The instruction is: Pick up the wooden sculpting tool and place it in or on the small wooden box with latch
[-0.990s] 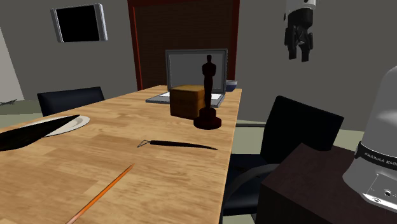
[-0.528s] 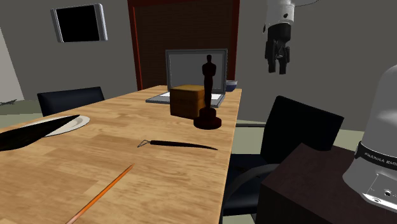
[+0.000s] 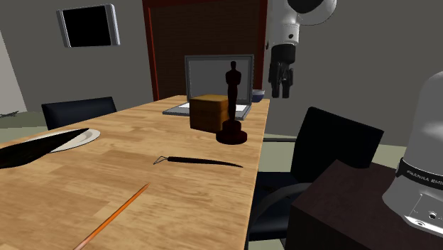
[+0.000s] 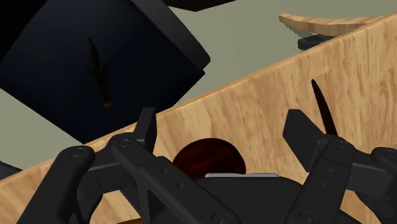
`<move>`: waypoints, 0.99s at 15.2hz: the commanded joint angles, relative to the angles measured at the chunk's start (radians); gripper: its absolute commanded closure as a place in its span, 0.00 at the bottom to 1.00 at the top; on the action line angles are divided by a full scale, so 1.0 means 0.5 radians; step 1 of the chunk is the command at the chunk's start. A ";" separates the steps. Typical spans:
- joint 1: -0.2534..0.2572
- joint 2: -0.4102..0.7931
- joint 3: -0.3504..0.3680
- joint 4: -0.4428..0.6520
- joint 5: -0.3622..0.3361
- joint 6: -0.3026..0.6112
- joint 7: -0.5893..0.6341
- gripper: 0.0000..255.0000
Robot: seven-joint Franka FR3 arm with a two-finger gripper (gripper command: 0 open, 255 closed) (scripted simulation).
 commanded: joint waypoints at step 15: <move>0.290 0.955 0.325 0.480 -0.078 0.702 -0.099 0.00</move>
